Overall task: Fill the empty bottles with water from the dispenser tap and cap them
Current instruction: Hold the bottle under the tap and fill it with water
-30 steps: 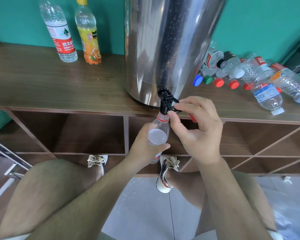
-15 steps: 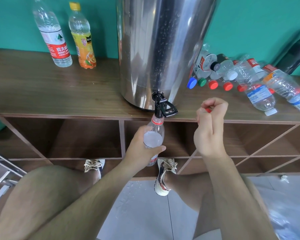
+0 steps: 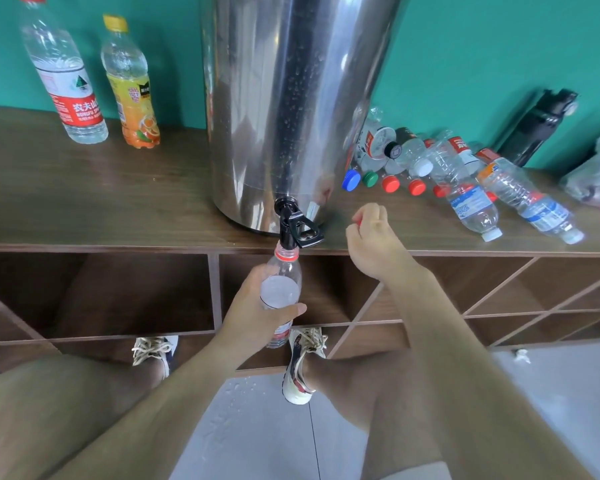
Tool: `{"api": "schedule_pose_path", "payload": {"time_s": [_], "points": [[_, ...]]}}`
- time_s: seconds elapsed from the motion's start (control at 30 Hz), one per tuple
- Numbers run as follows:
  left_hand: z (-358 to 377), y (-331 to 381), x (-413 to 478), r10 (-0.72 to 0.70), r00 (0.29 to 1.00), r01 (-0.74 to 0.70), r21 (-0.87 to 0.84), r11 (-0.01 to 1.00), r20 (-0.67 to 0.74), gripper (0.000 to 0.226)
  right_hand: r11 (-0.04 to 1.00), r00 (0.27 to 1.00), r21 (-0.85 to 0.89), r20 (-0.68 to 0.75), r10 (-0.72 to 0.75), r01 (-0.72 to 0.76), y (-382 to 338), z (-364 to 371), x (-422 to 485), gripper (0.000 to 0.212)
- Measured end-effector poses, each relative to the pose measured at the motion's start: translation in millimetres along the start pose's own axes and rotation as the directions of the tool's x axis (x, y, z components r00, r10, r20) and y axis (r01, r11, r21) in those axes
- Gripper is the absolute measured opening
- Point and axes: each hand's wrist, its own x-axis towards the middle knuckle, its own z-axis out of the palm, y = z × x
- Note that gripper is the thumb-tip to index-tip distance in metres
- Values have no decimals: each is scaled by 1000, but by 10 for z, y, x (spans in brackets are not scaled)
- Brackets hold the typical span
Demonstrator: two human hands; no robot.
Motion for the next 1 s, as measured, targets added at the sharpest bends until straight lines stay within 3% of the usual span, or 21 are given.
{"api": "schedule_pose_path", "payload": {"time_s": [0.07,0.17,0.37,0.87,0.93,1.0], "points": [[-3,29,-4,-4,1000,4,-14,1000,7,69,999,999,25,4,-47,46,51,11,27,28],[-13,60,-9,-9,1000,9,-35,999,7,71,1000,1000,20,-23,9,-8,92,38,90,35],[-24,62,-12,-11,1000,11,5,1000,13,70,1000,986,-6,-165,-21,20,136,161,176,30],[-37,41,-7,4,1000,-4,21,1000,-6,68,997,996,40,-63,66,-63,153,171,203,50],[-38,24,0,3,1000,-2,16,1000,-10,70,988,985,146,-157,67,-44,67,60,76,48],[-35,25,0,20,1000,-20,40,999,-17,71,939,933,339,-353,64,64,-128,-83,-180,26]]}}
